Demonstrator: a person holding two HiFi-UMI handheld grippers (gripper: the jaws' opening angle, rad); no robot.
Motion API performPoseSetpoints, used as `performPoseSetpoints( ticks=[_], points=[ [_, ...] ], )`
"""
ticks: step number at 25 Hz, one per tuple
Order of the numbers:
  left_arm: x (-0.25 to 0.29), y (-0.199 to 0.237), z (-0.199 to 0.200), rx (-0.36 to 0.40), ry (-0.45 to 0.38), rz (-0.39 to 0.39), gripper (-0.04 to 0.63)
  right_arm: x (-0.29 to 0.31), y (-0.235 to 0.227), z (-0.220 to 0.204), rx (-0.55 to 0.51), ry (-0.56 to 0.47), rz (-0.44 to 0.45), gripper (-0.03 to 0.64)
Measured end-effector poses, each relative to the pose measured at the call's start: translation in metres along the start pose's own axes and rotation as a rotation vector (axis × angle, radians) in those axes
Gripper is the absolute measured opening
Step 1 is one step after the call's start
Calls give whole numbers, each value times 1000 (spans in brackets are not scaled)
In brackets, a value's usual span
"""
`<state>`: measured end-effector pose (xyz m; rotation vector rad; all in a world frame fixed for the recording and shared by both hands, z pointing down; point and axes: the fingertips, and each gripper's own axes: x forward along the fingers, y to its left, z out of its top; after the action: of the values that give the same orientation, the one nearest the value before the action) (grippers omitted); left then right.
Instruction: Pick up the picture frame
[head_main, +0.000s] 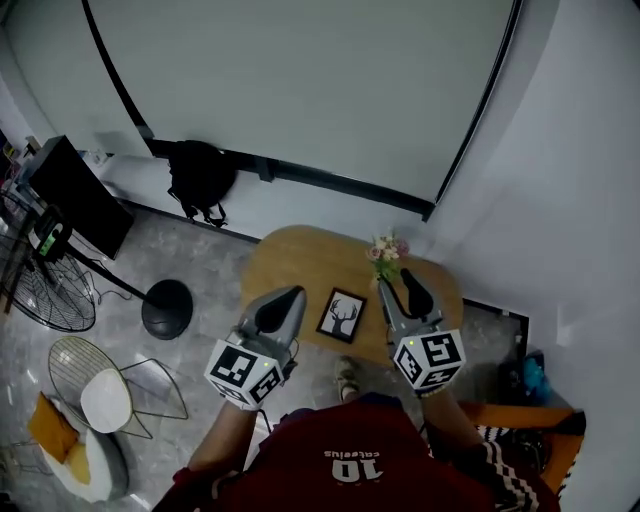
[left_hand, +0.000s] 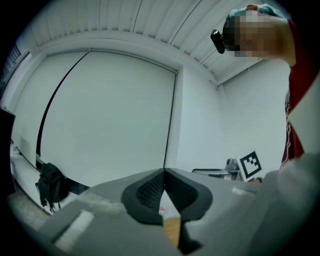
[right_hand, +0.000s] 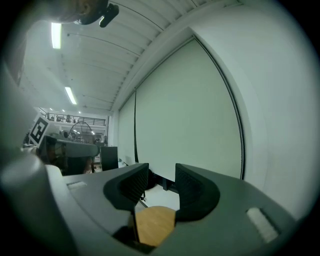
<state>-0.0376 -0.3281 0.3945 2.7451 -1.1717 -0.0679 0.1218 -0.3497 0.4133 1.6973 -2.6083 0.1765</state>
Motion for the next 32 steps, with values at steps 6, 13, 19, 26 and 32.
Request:
performPoseSetpoints(
  ticks=[6, 13, 19, 26, 32],
  points=[
    [13, 16, -21, -1, 43, 27, 3, 24, -20, -47, 6, 63, -41, 153],
    [24, 33, -45, -5, 72, 49, 3, 44, -49, -149, 89, 207, -110, 153],
    [39, 50, -74, -21, 110, 64, 3, 55, -70, -232, 108, 271, -214, 152],
    [61, 60, -94, -27, 144, 61, 3, 69, -87, -349, 200, 442, -285, 149],
    [76, 73, -112, -11, 198, 65, 3, 87, -105, -437, 223, 566, -317, 140]
  ],
)
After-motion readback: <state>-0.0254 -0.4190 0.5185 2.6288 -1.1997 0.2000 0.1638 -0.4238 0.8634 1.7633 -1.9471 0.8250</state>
